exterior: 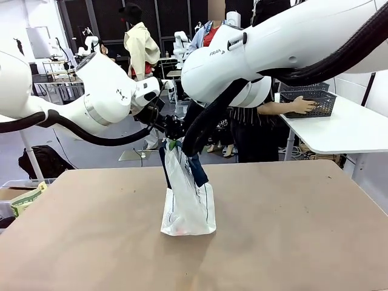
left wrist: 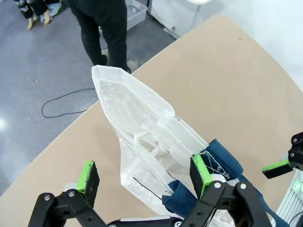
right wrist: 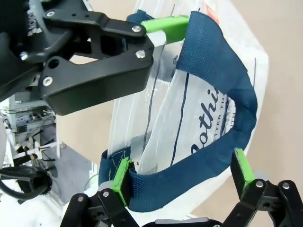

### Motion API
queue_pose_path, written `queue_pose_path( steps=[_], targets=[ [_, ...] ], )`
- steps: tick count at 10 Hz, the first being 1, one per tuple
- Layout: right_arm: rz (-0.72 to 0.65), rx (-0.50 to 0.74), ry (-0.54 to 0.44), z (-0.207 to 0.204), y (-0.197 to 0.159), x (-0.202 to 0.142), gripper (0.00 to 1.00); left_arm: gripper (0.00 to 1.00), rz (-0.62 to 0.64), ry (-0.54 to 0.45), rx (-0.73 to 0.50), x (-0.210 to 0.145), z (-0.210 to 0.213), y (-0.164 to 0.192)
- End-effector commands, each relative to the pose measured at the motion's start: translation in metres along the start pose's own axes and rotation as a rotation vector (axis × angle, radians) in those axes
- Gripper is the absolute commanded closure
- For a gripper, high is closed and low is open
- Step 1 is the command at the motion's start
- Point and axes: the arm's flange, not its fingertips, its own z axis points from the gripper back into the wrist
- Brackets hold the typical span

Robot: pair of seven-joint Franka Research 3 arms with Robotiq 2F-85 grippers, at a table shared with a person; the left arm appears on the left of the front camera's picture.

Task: Transfer purchased items from the store into the shopping bag.
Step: Open the Reusable shopping bag in the center of the table.

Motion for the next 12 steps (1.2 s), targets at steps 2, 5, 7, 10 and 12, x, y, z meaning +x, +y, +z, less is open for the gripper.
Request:
queue_pose_path(
  steps=[2, 5, 7, 10, 12],
  targets=[
    [-0.028, -0.048, 0.029, -0.0073, 0.0052, 0.0075, 0.00, 0.04, 0.003, 0.020, 0.000, 0.0002, -0.0024, 0.0038],
    [-0.001, -0.063, 0.005, -0.0074, 0.0043, 0.0057, 0.27, 0.48, 0.001, 0.024, 0.002, -0.0016, -0.0019, 0.0039],
    [-0.001, -0.069, 0.008, -0.0076, 0.0035, 0.0047, 0.67, 0.87, 0.005, 0.032, 0.001, -0.0025, -0.0020, 0.0036],
    [-0.009, -0.076, 0.005, -0.0074, 0.0026, 0.0043, 1.00, 1.00, 0.009, 0.037, 0.004, -0.0038, -0.0020, 0.0044],
    [-0.016, -0.092, -0.003, -0.0057, 0.0008, 0.0034, 1.00, 1.00, 0.004, 0.044, 0.008, -0.0056, -0.0006, 0.0057]
  ],
)
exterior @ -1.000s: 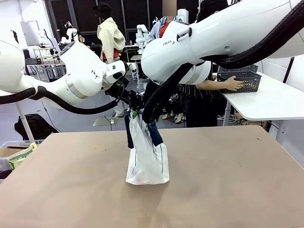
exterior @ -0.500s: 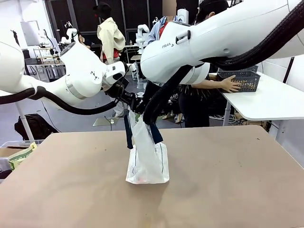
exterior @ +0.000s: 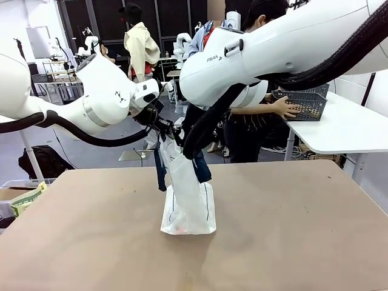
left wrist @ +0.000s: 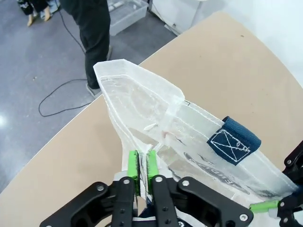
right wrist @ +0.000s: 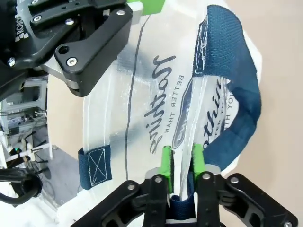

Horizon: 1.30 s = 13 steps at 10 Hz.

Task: Transfer purchased items from the store into the shopping bag.
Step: Open the Reusable shopping bag in the center of the table.

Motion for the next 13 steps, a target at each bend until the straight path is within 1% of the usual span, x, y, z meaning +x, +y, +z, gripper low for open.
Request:
queue_pose_path(
  steps=[1, 4, 8, 10, 11, 12, 13],
  targets=[
    [-0.037, -0.059, -0.024, 0.003, -0.003, 0.001, 1.00, 1.00, 0.001, 0.027, 0.021, -0.004, 0.008, 0.005],
    [-0.083, -0.087, -0.060, 0.013, -0.017, -0.006, 1.00, 1.00, 0.042, 0.004, 0.087, -0.022, 0.044, 0.025],
    [-0.138, -0.141, -0.066, 0.011, -0.036, -0.010, 1.00, 1.00, 0.119, -0.016, 0.229, -0.059, 0.100, 0.055],
    [-0.180, -0.153, -0.074, 0.013, -0.045, -0.010, 1.00, 1.00, 0.170, -0.019, 0.266, -0.082, 0.113, 0.071],
    [-0.195, -0.157, -0.066, 0.010, -0.049, -0.012, 1.00, 1.00, 0.188, -0.004, 0.261, -0.093, 0.114, 0.077],
    [-0.205, -0.157, -0.059, 0.007, -0.054, -0.012, 1.00, 1.00, 0.190, 0.032, 0.267, -0.104, 0.114, 0.087],
    [-0.213, -0.159, -0.056, 0.007, -0.056, -0.013, 1.00, 1.00, 0.206, 0.029, 0.245, -0.111, 0.112, 0.093]
  ],
)
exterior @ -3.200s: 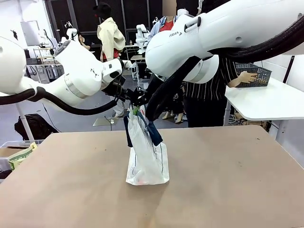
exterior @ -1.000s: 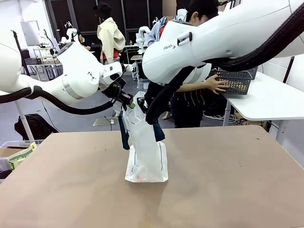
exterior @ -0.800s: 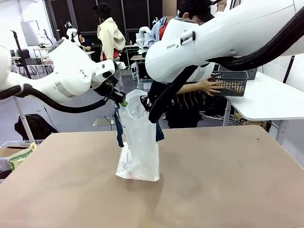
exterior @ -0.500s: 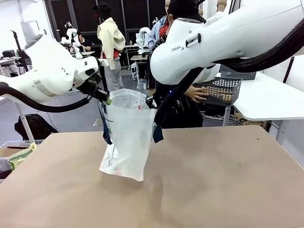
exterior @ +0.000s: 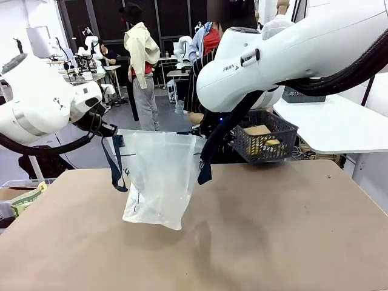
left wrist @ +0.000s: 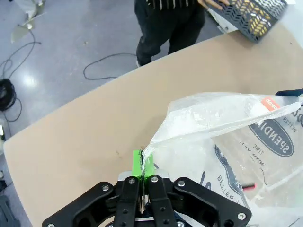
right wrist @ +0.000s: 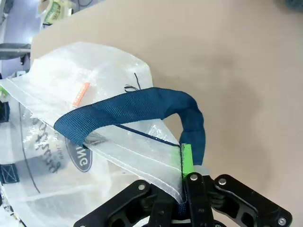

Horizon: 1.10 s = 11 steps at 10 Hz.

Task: Transfer purchased items from the store into the shopping bag.
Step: Open the Reusable shopping bag in the center of the table.

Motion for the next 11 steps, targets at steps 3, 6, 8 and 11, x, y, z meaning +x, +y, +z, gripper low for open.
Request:
queue_pose_path(
  steps=[3, 6, 8, 11],
  targets=[
    [-0.004, -0.057, 0.015, -0.014, -0.013, -0.004, 1.00, 1.00, 0.011, 0.000, 0.021, -0.003, -0.006, 0.020],
    [0.050, -0.040, 0.013, -0.023, 0.005, -0.007, 1.00, 1.00, -0.051, 0.021, -0.012, 0.006, -0.025, 0.008],
    [0.085, -0.085, -0.018, -0.019, 0.023, -0.009, 1.00, 1.00, -0.077, 0.032, -0.027, 0.009, -0.037, -0.001],
    [0.102, -0.071, -0.003, -0.017, 0.019, -0.012, 1.00, 1.00, -0.058, 0.033, -0.033, 0.003, -0.038, -0.003]
  ],
)
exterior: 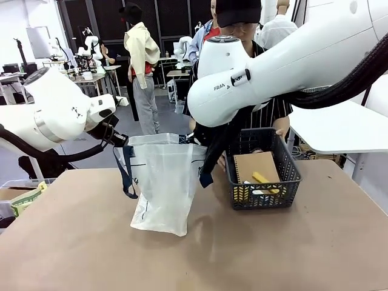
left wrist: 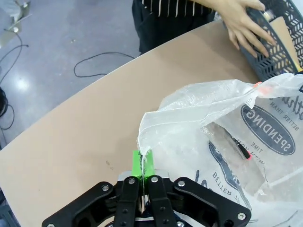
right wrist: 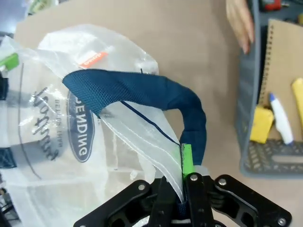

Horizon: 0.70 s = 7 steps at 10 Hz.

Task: Transfer purchased items from the store into the shopping bag.
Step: Open the Reusable shopping bag in the center of the table.

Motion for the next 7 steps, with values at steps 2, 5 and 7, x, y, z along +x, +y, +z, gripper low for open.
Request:
queue_pose_path(
  steps=[2, 5, 7],
  targets=[
    [-0.026, 0.036, 0.015, 0.0001, -0.0026, -0.0044, 1.00, 1.00, 0.013, -0.005, 0.012, -0.0014, 0.0076, 0.0047],
    [-0.026, 0.036, 0.015, 0.0001, -0.0026, -0.0044, 1.00, 1.00, 0.013, -0.005, 0.012, -0.0014, 0.0076, 0.0047],
    [-0.026, 0.036, 0.015, 0.0001, -0.0026, -0.0044, 1.00, 1.00, 0.013, -0.005, 0.012, -0.0014, 0.0076, 0.0047]
  ],
)
